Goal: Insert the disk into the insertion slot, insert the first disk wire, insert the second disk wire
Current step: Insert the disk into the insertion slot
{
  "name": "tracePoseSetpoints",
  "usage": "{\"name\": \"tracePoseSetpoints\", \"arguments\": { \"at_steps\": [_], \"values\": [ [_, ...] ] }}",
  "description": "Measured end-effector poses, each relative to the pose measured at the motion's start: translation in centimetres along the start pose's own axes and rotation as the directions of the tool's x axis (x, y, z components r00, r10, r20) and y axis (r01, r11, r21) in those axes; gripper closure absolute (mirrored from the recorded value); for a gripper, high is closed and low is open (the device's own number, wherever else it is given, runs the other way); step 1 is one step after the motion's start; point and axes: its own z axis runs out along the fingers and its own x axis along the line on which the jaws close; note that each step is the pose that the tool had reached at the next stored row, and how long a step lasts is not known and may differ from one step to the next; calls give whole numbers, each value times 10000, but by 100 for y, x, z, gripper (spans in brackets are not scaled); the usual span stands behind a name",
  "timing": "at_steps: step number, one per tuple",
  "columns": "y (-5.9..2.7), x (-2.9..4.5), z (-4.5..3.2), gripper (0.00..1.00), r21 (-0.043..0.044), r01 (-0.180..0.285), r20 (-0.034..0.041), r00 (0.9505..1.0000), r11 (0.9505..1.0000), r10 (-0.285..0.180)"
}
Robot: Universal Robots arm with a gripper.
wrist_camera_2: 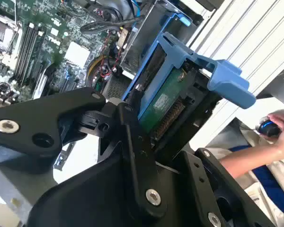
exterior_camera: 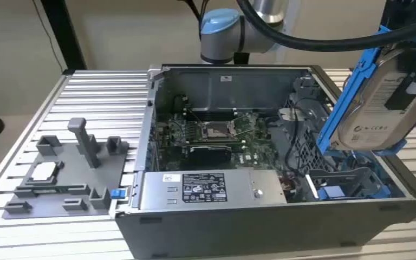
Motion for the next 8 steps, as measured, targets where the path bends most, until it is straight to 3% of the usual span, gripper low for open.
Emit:
{"name": "tracePoseSetpoints", "arguments": {
  "at_steps": [8],
  "values": [
    [0,0,0,100,0,0,0,10000,10000,0]
  ]
}}
